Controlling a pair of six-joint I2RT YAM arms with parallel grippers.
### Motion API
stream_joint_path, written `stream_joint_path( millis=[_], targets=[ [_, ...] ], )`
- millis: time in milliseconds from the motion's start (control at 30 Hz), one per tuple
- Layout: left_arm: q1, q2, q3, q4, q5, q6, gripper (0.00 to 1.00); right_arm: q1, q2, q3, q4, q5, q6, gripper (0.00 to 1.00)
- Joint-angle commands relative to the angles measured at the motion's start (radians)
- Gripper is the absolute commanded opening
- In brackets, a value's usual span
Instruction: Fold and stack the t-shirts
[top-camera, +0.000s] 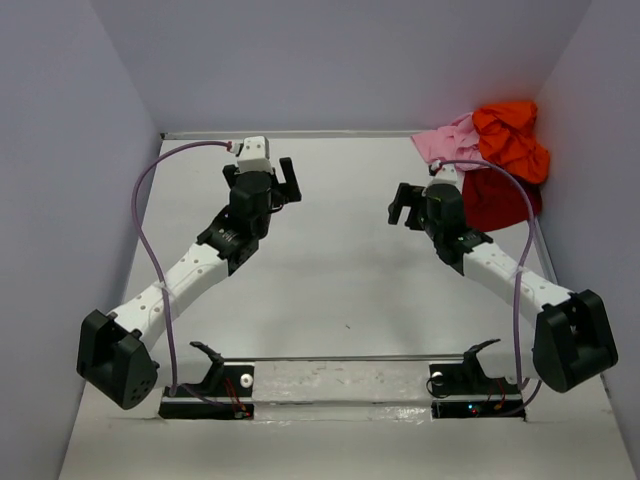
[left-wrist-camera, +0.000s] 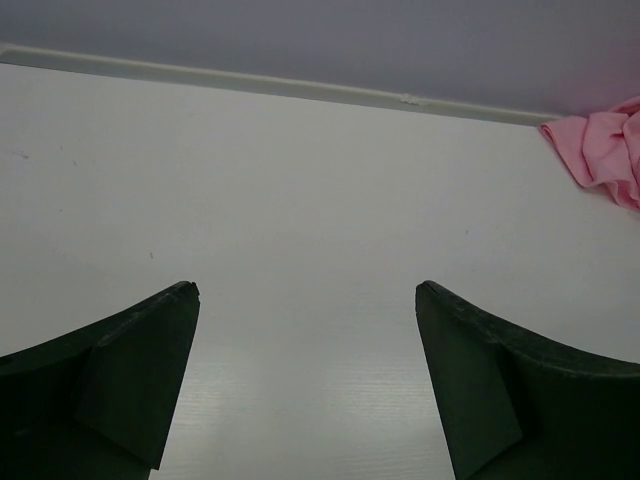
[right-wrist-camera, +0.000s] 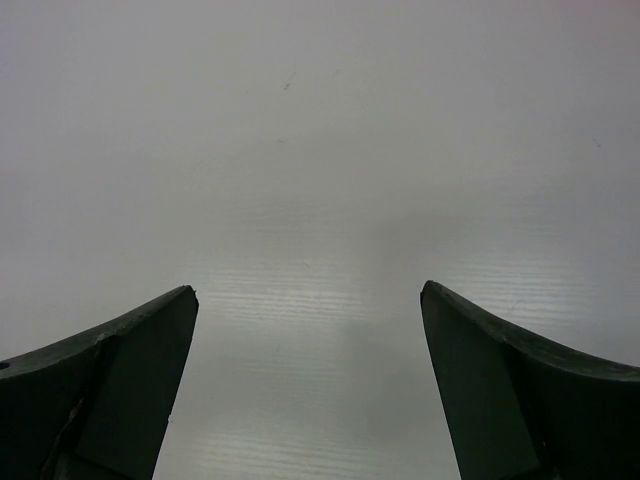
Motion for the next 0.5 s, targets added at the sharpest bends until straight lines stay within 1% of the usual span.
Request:
stream_joint_path(
  millis=[0,33,100,133,200,233,267,300,400,433,467],
  targets=[
    [0.002,-0.02,0.023,0.026,0.017,-0.007,0.99,-0.006,0.123,0.216,-0.061,0.145,0.026,0.99],
    [0.002,-0.012,0.038,0.005,0.022,-0.011,0.99,-0.006,0.167,0.284,-0.163,0.178,0.038,0.99],
    [0.002,0.002,0.048,-0.005,0.057,-0.011,0.99,-0.006,0.256,0.401,-0.199,0.212,0.009,0.99],
    [0.001,0.003,0.054,-0.012,0.067,-0.016,0.99,-0.015,0.34,0.509,-0.227,0.284,-0.023,0.99],
    [0.001,-0.004,0.051,-0.006,0.078,-0.017,0.99,-0.032,0.422,0.604,-0.233,0.329,-0.052,0.99],
    [-0.002,-0.007,0.051,-0.006,0.078,-0.016,0.99,-0.047,0.461,0.654,-0.262,0.328,-0.052,0.99],
    [-0.004,-0.011,0.049,-0.005,0.081,-0.004,0.99,-0.064,0.532,0.744,-0.28,0.273,-0.025,0.99],
    [-0.008,-0.018,0.051,-0.008,0.062,0.009,0.99,-0.075,0.595,0.821,-0.3,0.25,-0.016,0.98],
    [-0.008,-0.038,0.038,0.004,0.043,0.02,0.99,-0.084,0.686,0.929,-0.305,0.275,-0.051,0.99],
    [-0.008,-0.04,0.038,0.004,0.038,0.024,0.99,-0.105,0.72,0.967,-0.316,0.282,-0.063,0.99],
    [-0.01,-0.04,0.038,0.003,0.035,0.027,0.99,-0.116,0.784,1.042,-0.322,0.292,-0.075,0.99]
  ],
)
